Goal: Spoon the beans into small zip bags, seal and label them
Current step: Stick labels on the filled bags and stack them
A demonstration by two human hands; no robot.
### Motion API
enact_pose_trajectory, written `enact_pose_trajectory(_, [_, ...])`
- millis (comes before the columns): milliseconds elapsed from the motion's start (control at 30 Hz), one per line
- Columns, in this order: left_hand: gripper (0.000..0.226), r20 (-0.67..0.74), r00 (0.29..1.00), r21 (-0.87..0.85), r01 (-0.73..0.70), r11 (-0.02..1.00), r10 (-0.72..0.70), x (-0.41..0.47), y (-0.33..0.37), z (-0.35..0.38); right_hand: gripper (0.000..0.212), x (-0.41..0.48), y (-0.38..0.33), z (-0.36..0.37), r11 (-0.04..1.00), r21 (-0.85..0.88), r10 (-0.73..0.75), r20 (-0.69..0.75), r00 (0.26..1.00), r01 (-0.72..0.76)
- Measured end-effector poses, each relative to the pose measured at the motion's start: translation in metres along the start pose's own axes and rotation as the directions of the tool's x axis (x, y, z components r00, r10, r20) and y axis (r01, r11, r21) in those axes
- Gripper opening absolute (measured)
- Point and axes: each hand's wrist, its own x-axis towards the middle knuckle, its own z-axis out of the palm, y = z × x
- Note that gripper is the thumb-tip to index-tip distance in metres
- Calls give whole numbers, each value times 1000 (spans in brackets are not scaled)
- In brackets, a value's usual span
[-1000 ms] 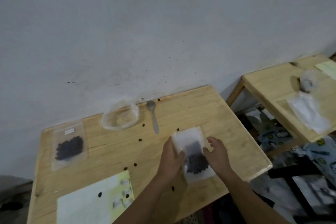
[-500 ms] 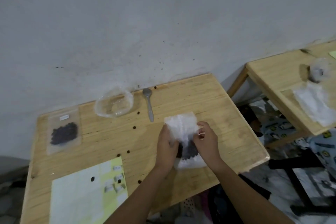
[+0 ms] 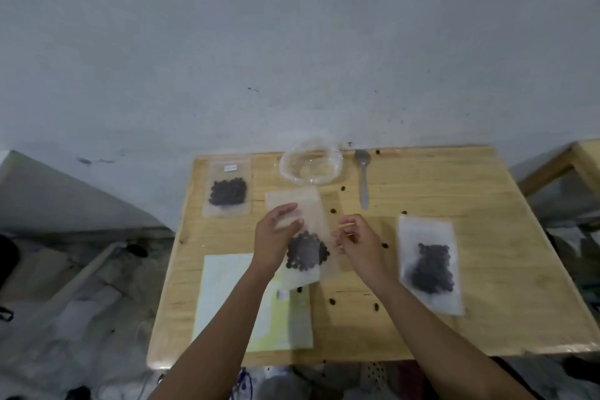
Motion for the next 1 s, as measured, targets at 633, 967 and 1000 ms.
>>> enact_pose_trajectory(633, [28, -259, 964, -146, 14, 989, -52, -5, -16, -100, 19, 0, 8, 71, 887, -441, -43, 218, 975, 138])
enact_pose_trajectory(967, [41, 91, 996, -234, 16, 972, 6, 5, 6, -77, 8, 21, -89, 56, 966, -120, -213, 123, 969, 228])
enact_pose_trajectory(1000, [44, 122, 992, -241, 20, 970, 10, 5, 9, -74, 9, 22, -94, 58, 964, -110, -227, 124, 966, 241])
